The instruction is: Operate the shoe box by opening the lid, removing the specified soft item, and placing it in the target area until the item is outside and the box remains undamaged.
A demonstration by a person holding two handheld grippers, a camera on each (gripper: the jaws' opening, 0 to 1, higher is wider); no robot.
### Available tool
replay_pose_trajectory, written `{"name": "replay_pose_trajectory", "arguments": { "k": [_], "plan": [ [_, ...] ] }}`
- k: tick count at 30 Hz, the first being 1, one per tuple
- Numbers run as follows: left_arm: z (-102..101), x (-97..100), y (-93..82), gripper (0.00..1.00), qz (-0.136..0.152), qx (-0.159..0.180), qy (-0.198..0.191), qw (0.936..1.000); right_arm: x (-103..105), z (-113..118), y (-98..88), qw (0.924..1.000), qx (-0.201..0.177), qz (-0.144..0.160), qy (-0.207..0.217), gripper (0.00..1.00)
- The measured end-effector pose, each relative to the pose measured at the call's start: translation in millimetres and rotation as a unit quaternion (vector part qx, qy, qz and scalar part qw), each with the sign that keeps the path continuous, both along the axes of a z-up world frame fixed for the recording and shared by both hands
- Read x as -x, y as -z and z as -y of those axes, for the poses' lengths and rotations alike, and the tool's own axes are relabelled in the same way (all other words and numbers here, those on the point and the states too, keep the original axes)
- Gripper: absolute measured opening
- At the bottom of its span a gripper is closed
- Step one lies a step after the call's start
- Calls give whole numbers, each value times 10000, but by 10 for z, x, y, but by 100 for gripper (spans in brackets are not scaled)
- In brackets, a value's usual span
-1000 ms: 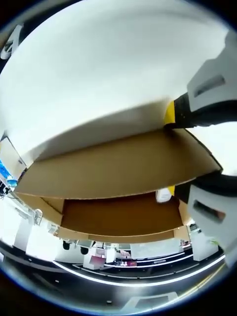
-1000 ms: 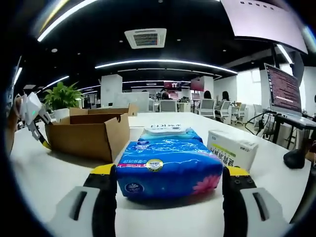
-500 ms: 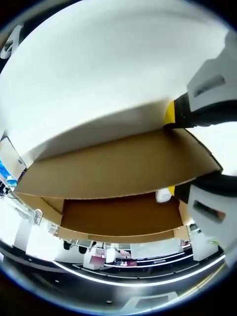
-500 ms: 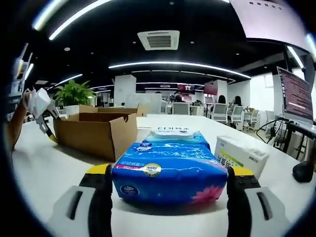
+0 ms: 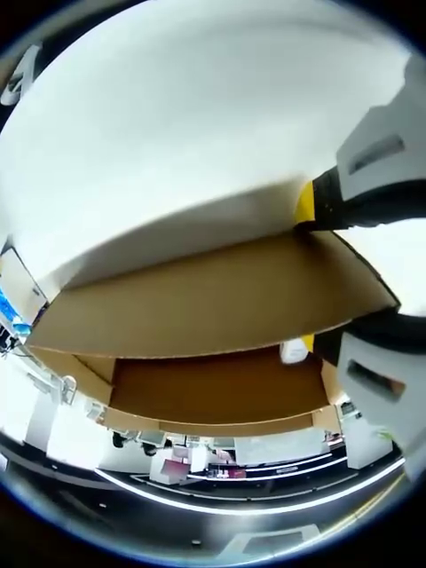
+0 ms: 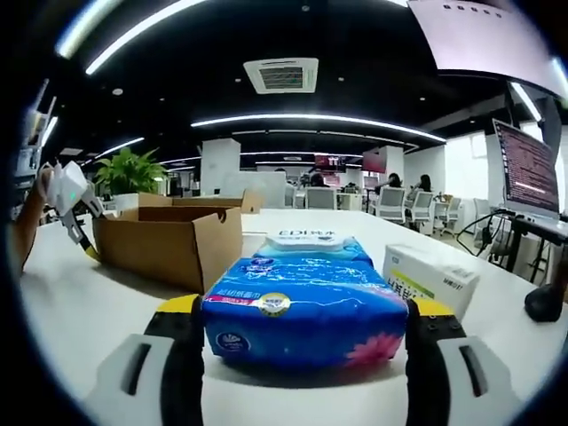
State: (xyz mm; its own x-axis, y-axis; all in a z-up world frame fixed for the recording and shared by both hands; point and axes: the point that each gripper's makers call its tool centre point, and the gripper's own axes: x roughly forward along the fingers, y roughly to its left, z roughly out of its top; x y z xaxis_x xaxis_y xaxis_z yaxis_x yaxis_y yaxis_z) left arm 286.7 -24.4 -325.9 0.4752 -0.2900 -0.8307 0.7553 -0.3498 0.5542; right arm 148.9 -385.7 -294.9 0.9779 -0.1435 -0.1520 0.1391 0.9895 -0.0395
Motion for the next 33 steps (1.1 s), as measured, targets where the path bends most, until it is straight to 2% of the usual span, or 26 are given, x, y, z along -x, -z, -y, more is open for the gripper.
{"name": "replay_pose_trajectory", "arguments": {
  "k": [5, 12, 14, 16, 18, 20, 22, 23, 25, 27, 30, 33],
  "plan": [
    [2, -4, 1, 33, -1, 0, 5, 10000, 34, 55, 1, 9999, 9, -7, 116, 96],
    [2, -1, 2, 33, -3, -5, -2, 10000, 55, 56, 0, 9999, 5, -104, 16, 96],
    [2, 0, 3, 33, -1, -5, -3, 10000, 121, 57, -73, 10000, -73, -54, -39, 93],
    [3, -6, 3, 33, -4, -4, 0, 10000, 187, 61, -197, 9998, -107, 134, -123, 90],
    [4, -10, 3, 33, -12, -3, 0, 10000, 259, 68, -300, 9996, -139, 171, -162, 90],
    [3, -12, 3, 33, -9, -6, -13, 10000, 340, 214, -545, 9986, -73, 523, -76, 89],
    [3, -10, 3, 33, 9, -10, -14, 10000, 422, 403, -684, 9972, -63, 732, 109, 88],
    [3, -10, 5, 33, 12, -6, -2, 10000, 471, 576, -735, 9963, -16, 822, 239, 86],
    [0, -9, 4, 33, 9, -4, -6, 10000, 531, 878, -622, 9972, 112, 525, 518, 82],
    [-3, -11, 3, 33, 13, -5, -13, 10000, 516, 1053, -514, 9977, 191, 345, 549, 79],
    [-5, -11, 2, 33, 17, -7, -13, 10000, 474, 1271, -405, 9974, 62, 326, 643, 79],
    [-5, -10, 0, 33, 18, -4, -7, 10000, 412, 1322, -328, 9976, -32, 283, 632, 79]
  ]
}}
